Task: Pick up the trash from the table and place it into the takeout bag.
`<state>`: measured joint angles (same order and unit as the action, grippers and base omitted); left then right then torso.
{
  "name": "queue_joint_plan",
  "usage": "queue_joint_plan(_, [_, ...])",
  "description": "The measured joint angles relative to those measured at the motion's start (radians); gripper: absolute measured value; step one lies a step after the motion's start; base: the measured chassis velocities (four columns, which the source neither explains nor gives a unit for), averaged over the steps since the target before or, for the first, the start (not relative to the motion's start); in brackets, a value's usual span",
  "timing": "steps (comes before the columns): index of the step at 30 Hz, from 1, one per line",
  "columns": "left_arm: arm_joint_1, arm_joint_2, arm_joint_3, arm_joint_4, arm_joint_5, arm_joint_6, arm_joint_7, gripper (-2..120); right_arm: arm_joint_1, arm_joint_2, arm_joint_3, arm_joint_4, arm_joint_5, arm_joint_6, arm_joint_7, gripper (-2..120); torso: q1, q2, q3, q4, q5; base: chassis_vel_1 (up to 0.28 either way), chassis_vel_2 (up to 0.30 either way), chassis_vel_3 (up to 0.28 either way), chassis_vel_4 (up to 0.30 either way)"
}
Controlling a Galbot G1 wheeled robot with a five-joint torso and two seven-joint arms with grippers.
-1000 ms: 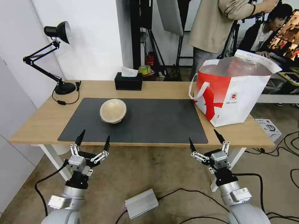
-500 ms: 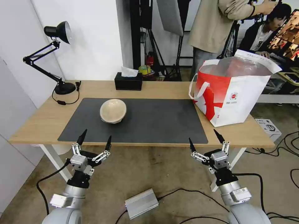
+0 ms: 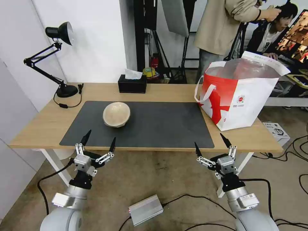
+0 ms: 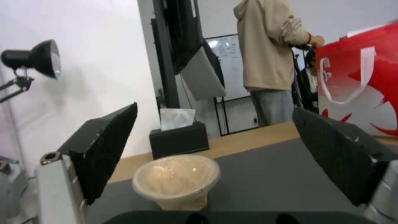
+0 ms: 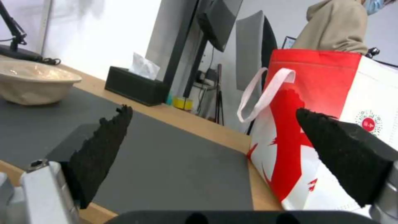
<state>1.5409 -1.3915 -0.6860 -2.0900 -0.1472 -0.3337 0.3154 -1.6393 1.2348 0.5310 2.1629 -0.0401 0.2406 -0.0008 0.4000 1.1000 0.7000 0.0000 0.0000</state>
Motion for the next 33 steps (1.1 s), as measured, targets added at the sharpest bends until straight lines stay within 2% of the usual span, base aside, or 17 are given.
queue_joint_plan(9, [-0.018,0.025,-0.023,-0.007,0.036,0.023,-0.005,100,0.000,0.000,0.000,0.000,0.000,0.000,0.000,100,0.000,0.000,0.000,0.0001,0.0000,0.000,0.000,0.000,0.000])
queue_joint_plan(14, [-0.043,0.053,0.005,-0.005,0.056,0.050,-0.035,100,0.000,0.000,0.000,0.000,0.000,0.000,0.001,100,0.000,0.000,0.000,0.0001,0.0000,0.000,0.000,0.000,0.000])
queue_joint_plan(25, [-0.105,0.105,0.060,0.015,0.112,0.094,-0.046,100,0.000,0.000,0.000,0.000,0.000,0.000,0.001,100,0.000,0.000,0.000,0.0000,0.0000,0.000,0.000,0.000,0.000])
queue_joint_plan(33, [-0.167,0.166,0.114,0.059,0.129,0.134,-0.065,100,0.000,0.000,0.000,0.000,0.000,0.000,0.001,100,0.000,0.000,0.000,0.0000,0.0001,0.000,0.000,0.000,0.000])
